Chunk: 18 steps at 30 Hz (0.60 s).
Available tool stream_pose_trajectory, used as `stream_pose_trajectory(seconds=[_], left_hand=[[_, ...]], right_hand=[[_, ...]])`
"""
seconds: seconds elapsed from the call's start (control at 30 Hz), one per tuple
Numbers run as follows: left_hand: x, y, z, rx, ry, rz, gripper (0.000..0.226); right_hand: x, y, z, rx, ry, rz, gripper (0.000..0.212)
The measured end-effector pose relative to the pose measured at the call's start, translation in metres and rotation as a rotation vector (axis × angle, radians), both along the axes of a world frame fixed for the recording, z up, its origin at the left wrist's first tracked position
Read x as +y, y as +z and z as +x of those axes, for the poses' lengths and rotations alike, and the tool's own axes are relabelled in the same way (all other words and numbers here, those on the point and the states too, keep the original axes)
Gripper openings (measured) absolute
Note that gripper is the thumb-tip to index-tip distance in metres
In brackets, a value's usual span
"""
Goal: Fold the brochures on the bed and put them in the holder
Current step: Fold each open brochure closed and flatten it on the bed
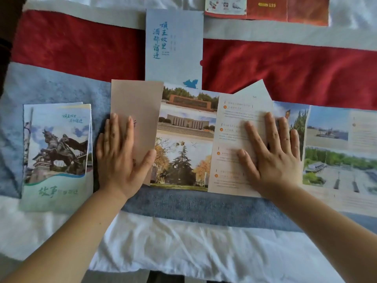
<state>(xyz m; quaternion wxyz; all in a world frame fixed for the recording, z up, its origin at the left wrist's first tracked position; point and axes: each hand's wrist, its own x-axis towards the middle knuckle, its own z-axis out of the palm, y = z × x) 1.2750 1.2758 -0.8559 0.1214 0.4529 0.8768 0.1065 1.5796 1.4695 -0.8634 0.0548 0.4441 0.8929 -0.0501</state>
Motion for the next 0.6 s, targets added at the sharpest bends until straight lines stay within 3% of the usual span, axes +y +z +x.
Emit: stream_pose_trajectory(seconds=[0.3,0.43,0.6], left_hand=[[0.028,0.032,0.056,-0.381,0.144,0.206,0.094],[0.047,0.049,0.074,-0.48,0.035,0.3,0.106],[0.077,0.064,0.095,-0.478,-0.108,0.324,0.093]], right_hand=[[0.001,-0.002,0.001,0.056,0.01,0.006,0.071],[0.002,0.003,0.0,0.051,0.012,-0.028,0.07],[0.011,0.015,0.017,0.119,0.072,-0.151,0.069]])
